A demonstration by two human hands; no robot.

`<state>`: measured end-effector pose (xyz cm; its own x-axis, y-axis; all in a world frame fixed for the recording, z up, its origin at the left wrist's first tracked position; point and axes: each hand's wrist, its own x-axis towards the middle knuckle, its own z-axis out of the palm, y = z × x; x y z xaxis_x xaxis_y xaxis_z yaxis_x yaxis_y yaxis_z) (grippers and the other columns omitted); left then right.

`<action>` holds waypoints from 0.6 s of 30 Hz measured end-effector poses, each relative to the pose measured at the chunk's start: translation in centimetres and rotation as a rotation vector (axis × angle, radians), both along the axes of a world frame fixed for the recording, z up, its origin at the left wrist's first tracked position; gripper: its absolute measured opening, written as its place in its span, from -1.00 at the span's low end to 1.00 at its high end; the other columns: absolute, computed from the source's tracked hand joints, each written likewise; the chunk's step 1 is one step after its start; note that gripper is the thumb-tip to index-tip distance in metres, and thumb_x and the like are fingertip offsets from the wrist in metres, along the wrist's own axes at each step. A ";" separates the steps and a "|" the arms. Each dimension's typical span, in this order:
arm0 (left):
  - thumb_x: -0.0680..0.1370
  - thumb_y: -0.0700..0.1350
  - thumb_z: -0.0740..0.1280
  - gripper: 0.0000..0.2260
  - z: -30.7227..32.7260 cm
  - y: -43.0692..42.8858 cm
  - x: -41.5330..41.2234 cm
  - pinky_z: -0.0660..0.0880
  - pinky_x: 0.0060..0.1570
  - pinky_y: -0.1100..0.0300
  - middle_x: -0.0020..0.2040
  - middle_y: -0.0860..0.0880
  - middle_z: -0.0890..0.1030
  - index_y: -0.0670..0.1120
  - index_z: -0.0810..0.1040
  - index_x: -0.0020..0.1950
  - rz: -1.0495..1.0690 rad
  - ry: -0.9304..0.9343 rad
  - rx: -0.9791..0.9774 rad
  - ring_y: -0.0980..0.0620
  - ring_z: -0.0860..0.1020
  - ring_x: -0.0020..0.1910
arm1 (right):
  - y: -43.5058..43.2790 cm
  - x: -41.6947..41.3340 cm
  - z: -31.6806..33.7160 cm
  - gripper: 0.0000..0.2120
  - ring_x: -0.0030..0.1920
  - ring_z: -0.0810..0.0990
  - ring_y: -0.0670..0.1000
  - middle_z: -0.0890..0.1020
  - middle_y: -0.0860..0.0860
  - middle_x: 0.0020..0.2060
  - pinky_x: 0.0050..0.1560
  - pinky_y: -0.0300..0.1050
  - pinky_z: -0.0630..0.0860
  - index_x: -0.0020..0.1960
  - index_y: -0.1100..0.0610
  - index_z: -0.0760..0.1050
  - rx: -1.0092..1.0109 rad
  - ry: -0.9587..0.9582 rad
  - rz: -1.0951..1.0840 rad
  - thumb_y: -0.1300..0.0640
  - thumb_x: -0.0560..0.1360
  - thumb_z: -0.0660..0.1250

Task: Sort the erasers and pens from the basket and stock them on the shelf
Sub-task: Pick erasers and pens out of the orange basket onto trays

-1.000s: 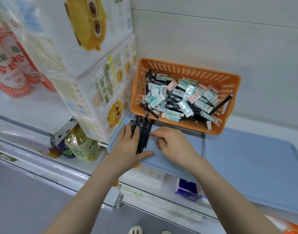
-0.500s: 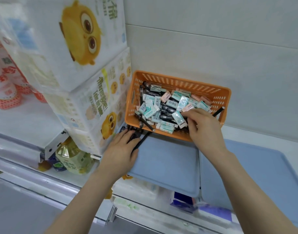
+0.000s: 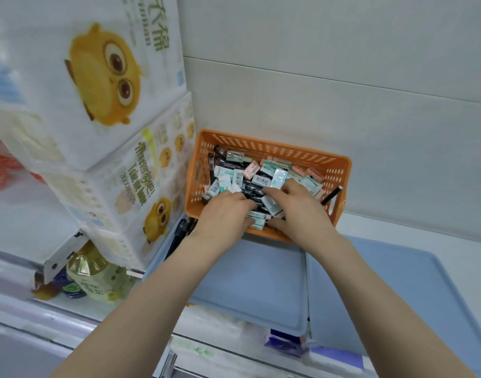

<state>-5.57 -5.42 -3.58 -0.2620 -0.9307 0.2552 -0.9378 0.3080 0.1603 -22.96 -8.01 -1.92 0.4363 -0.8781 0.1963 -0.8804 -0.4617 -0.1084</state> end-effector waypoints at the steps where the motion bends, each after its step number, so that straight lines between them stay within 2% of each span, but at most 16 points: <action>1: 0.55 -0.01 0.33 -0.73 0.0 -0.3 -0.2 0.48 0.00 0.04 0.08 -0.03 0.58 -0.01 0.57 0.24 0.016 0.010 0.004 -0.10 0.52 0.09 | -0.1 0.1 0.0 -0.40 0.15 0.46 0.11 0.43 0.06 0.13 -0.02 -0.02 0.50 0.42 -0.02 0.35 -0.009 0.031 0.002 0.02 0.43 0.46; 4: 0.54 -0.06 0.34 -0.74 0.1 -0.7 -0.5 0.51 -0.04 0.04 0.06 -0.04 0.58 -0.01 0.59 0.22 0.026 0.051 0.018 -0.11 0.56 0.05 | -0.4 0.4 0.0 -0.50 0.15 0.47 0.12 0.44 0.07 0.15 -0.10 -0.01 0.51 0.34 0.04 0.37 -0.066 0.046 0.018 0.18 0.43 0.40; 7: 0.55 -0.08 0.34 -0.79 0.2 -1.2 -0.6 0.52 -0.07 0.03 0.04 -0.04 0.57 -0.02 0.62 0.16 0.026 0.037 0.029 -0.13 0.58 0.01 | -0.6 0.3 0.2 -0.61 0.05 0.52 0.11 0.51 0.05 0.07 -0.16 -0.03 0.50 0.22 0.04 0.42 -0.075 -0.075 0.025 0.25 0.42 0.35; 11: 0.59 -0.12 0.28 -0.84 0.5 -1.0 -1.1 0.46 -0.14 0.06 0.02 -0.05 0.58 -0.09 0.58 0.12 0.076 0.144 -0.107 -0.11 0.57 -0.02 | 1.0 -0.9 1.2 -0.72 -0.19 0.55 -0.07 0.52 -0.08 -0.09 -0.23 -0.11 0.48 0.07 -0.03 0.41 -0.080 -0.441 0.023 0.17 0.43 0.41; 14: 0.62 -0.14 0.24 -0.84 1.2 0.3 -1.4 0.33 -0.23 0.18 0.01 -0.04 0.59 -0.12 0.52 0.17 0.109 0.357 -0.237 -0.04 0.55 -0.10 | 4.1 -2.8 2.2 -0.76 -0.27 0.55 -0.09 0.57 -0.13 -0.08 -0.26 -0.23 0.48 0.00 -0.02 0.49 0.081 -0.858 0.017 0.21 0.43 0.45; 16: 0.63 -0.15 0.23 -0.84 1.7 1.4 -1.8 0.23 -0.26 0.27 -0.03 -0.01 0.58 -0.12 0.52 0.17 0.089 0.468 -0.273 0.05 0.50 -0.16 | 6.1 -5.2 2.3 -0.81 -0.30 0.51 -0.06 0.59 -0.07 -0.15 -0.27 -0.24 0.46 -0.06 0.05 0.52 0.207 -1.076 0.006 0.27 0.44 0.47; 18: 0.62 -0.13 0.23 -0.85 1.8 2.4 -2.4 0.25 -0.25 0.29 -0.06 0.06 0.55 -0.10 0.52 0.15 0.030 0.530 -0.259 0.11 0.48 -0.15 | 7.5 -8.2 1.8 -0.84 -0.30 0.50 0.00 0.58 0.05 -0.21 -0.27 -0.17 0.46 -0.11 0.12 0.50 0.210 -1.168 -0.056 0.30 0.45 0.46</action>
